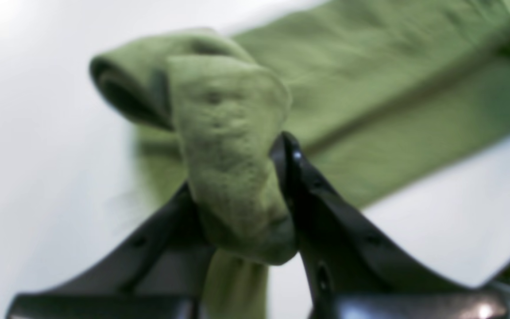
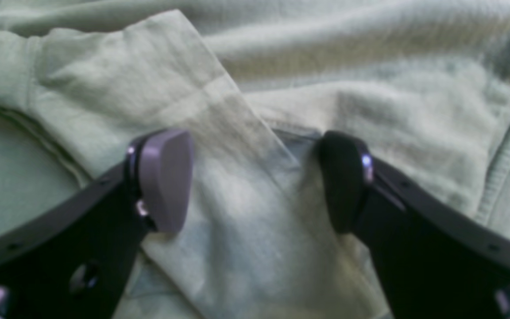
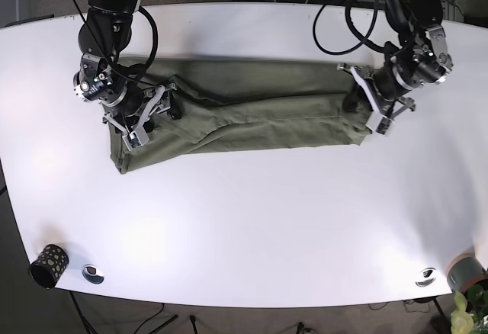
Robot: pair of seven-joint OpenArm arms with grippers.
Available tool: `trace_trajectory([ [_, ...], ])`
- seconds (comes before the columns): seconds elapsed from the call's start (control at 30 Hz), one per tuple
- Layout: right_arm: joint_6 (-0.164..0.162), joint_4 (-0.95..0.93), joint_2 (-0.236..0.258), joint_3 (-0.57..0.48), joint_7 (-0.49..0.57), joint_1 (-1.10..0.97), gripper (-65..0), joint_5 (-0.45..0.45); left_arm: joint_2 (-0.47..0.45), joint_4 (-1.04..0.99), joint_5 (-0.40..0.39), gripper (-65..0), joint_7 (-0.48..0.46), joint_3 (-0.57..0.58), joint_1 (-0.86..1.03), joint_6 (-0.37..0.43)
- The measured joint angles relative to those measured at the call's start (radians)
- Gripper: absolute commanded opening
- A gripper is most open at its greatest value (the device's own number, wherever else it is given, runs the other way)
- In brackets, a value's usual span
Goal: Fold the T-shirt properly
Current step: 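Fold the strip end with the left gripper toward the right gripper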
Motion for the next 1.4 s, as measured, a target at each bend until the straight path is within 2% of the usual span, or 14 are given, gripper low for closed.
trace_trajectory([
  [0.07, 0.000, 0.000, 0.000, 0.000, 0.000, 0.000, -21.4, 0.000, 0.014, -0.004, 0.005, -62.9, 0.004, 0.061, -0.019, 0.003],
  [0.2, 0.000, 0.000, 0.000, 0.000, 0.000, 0.000, -21.4, 0.000, 0.064, -0.021, -0.004, -62.8, -0.016, 0.156, -0.074, 0.089],
  [0.33, 0.000, 0.000, 0.000, 0.000, 0.000, 0.000, -21.4, 0.000, 0.118, -0.092, -0.005, -62.8, -0.011, 0.171, -0.109, 0.113],
  [0.5, 0.000, 0.000, 0.000, 0.000, 0.000, 0.000, -21.4, 0.000, 0.137, -0.166, 0.002, -61.5, -0.008, 0.167, -0.155, 0.121],
  [0.57, 0.000, 0.001, 0.000, 0.000, 0.000, 0.000, -21.4, 0.000, 0.146, -0.181, 0.004, -57.6, -0.009, 0.165, -0.163, 0.121],
  [0.73, 0.000, 0.001, 0.000, 0.000, 0.000, 0.000, -21.4, 0.000, 0.155, -0.198, 0.000, -35.7, -0.008, 0.169, -0.163, 0.121],
  [0.83, 0.000, 0.001, 0.000, 0.000, -0.001, 0.000, -21.4, 0.000, 0.148, -0.198, 0.003, -28.9, -0.008, 0.209, -0.164, 0.124],
  [0.93, 0.000, 0.001, 0.000, -0.001, -0.001, 0.003, -21.4, 0.000, 0.146, -0.198, 0.002, -28.1, -0.008, 0.263, -0.164, 0.133],
  [1.1, -0.001, 0.001, -0.013, 0.002, -0.010, 0.012, -21.4, -0.002, 0.145, -0.192, 0.000, -27.9, -0.008, 0.373, -0.165, 0.228],
  [1.23, -0.008, 0.003, -0.025, 0.000, -0.016, 0.016, -21.4, -0.019, 0.143, -0.103, -0.006, -27.9, 0.000, 0.468, -0.156, 0.212],
  [1.4, -0.008, 0.010, -0.026, 0.000, -0.013, 0.016, -21.4, -0.017, 0.121, -0.005, -0.008, -27.9, -0.019, 0.438, -0.164, 0.192],
])
